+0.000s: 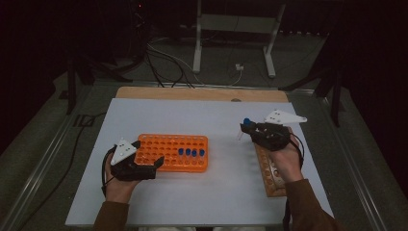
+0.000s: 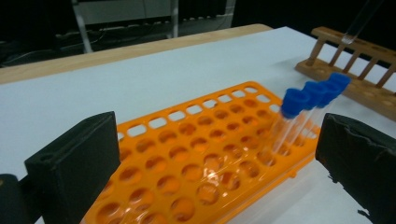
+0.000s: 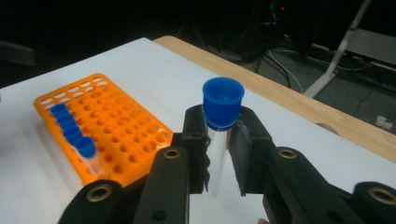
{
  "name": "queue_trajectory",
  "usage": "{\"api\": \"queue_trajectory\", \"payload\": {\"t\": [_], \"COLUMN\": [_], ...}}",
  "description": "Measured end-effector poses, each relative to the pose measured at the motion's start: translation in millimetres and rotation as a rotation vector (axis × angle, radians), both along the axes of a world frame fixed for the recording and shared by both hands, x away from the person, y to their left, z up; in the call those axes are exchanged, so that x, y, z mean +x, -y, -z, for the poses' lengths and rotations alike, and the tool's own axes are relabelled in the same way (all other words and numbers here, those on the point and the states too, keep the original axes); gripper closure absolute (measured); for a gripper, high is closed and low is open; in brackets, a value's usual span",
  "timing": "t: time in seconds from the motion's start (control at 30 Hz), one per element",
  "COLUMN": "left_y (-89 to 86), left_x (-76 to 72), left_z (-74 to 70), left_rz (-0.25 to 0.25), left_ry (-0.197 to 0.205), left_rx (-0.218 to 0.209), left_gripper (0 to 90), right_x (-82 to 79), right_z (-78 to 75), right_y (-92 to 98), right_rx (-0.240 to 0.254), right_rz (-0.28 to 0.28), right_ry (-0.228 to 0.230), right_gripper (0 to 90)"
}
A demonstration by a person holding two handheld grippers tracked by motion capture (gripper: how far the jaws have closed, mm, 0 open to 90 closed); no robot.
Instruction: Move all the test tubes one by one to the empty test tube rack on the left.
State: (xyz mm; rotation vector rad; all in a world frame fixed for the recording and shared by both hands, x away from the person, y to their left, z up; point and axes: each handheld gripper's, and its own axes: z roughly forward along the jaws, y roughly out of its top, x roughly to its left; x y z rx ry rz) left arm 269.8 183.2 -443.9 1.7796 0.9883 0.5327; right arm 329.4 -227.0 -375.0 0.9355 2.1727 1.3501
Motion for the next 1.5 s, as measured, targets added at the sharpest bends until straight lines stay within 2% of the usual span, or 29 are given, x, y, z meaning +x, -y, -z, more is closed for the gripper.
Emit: {"api": "queue_trajectory", "payload": {"t": [0.27,0.73,1.03,1.5], "left_y": [15.4,40.7,56.8,80.4], "left_x": [0.9,6.1,9.0,13.9], "left_z": [-5.5,-10.4,-14.4,-20.3], "left_rz": [0.05,0.106,0.135,0.162], "left_ry": [0.005,0.017,0.025,0.026], "left_rx": [-0.013,-0.018,-0.024,-0.008], "left_gripper": [0.8,0.8,0.8,0.9], "right_x": [-5.4,-7.6,-7.7,-10.1], "right_z": [-2.4,2.0,3.6,3.1], "right_y": [-16.1,-35.4,-42.1,-52.7], "right_rx": [0.002,-0.003,0.013,0.022], "right_rz": [-0.054,-0.114,-0.129,-0.151], "right_ry": [0.001,-0.032,-0.046,-0.052], "right_gripper": [77.0,77.0,76.9,76.9]}}
